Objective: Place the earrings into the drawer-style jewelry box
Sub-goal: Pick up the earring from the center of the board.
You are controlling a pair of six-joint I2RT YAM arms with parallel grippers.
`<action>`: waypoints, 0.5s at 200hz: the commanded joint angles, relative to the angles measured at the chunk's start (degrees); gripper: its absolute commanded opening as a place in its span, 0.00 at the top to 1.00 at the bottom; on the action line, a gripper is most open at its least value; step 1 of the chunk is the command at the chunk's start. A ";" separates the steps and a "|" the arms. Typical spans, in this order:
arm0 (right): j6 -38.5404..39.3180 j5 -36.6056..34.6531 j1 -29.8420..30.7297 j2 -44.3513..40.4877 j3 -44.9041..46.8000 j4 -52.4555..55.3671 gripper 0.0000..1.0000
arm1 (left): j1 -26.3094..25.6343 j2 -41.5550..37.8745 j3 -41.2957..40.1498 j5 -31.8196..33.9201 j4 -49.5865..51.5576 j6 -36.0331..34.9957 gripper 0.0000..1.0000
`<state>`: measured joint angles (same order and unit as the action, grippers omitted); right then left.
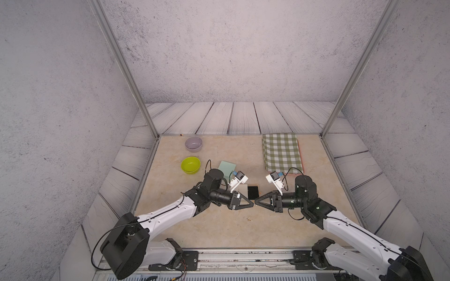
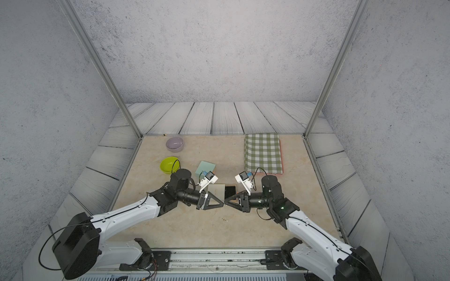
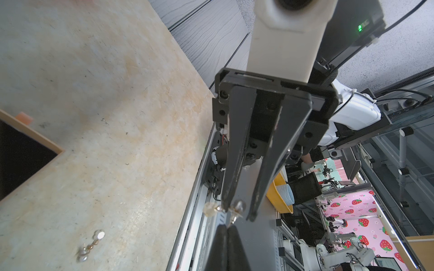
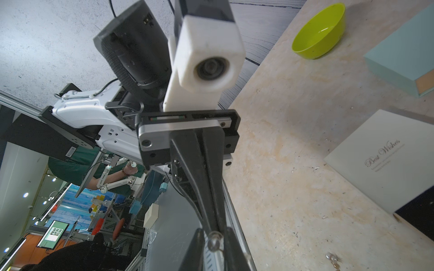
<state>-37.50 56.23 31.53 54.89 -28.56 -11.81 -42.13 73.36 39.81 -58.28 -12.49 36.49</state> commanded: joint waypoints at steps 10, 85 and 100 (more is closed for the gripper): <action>-0.63 1.25 -0.10 -0.29 -0.14 -1.57 0.84 | 0.20 -1.03 -0.61 0.20 -0.35 0.20 1.00; 1.96 -1.47 -0.09 -0.58 -2.66 6.78 0.91 | 0.21 -0.24 0.78 1.76 2.22 -1.15 0.99; 3.35 -2.48 -0.12 -0.76 -3.19 9.55 0.90 | 0.25 -0.41 0.79 1.73 2.23 -1.25 1.00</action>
<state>-37.21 55.27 31.38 54.89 -29.32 -7.92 -42.13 73.36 39.79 -57.69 -11.18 36.32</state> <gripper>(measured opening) 0.105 0.041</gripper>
